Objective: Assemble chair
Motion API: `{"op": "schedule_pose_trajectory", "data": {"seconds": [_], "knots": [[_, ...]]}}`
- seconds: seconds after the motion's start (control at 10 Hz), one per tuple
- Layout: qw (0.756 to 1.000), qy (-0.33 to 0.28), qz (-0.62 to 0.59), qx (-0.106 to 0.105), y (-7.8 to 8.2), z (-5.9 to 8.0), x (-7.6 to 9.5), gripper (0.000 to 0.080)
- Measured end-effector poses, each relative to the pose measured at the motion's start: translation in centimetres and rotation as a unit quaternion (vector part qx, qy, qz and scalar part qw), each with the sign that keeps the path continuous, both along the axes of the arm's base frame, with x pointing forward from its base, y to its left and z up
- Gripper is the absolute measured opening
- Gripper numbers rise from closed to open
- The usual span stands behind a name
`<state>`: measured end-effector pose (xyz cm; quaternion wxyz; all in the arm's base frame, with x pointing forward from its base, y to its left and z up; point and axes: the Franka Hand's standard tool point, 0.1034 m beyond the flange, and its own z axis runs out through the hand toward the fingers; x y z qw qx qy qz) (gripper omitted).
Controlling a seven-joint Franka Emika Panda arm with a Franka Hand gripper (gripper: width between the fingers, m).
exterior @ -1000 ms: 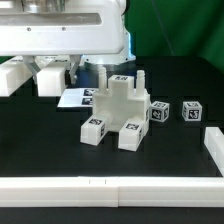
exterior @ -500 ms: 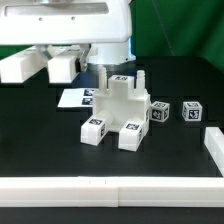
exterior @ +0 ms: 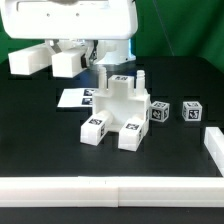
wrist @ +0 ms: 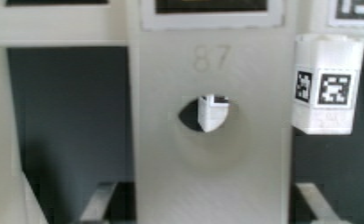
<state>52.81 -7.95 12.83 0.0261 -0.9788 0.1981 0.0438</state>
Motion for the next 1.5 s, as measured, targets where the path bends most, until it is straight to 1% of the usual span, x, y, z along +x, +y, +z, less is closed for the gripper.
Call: {"op": "schedule_pose_trajectory", "data": {"seconds": [0.1,0.2,0.3,0.5,0.6,1.0,1.2,1.5], "knots": [[1.0,0.002,-0.017,-0.002,0.4,0.0,-0.1,0.0288],[1.0,0.002,-0.025,-0.002,1.8,0.2,-0.2,0.0288],[0.999,0.002,-0.039,-0.004,3.5,0.4,0.1,0.0288],[1.0,-0.005,-0.023,-0.004,6.7,0.8,1.3,0.0289],[1.0,-0.008,-0.015,-0.005,7.4,0.8,1.6,0.0289],[1.0,-0.006,-0.008,-0.006,7.3,0.5,1.5,0.0289],[0.999,-0.01,0.032,-0.005,7.3,-0.1,1.5,0.0289],[0.999,-0.009,0.032,-0.006,7.3,-0.2,1.4,0.0289]]}}
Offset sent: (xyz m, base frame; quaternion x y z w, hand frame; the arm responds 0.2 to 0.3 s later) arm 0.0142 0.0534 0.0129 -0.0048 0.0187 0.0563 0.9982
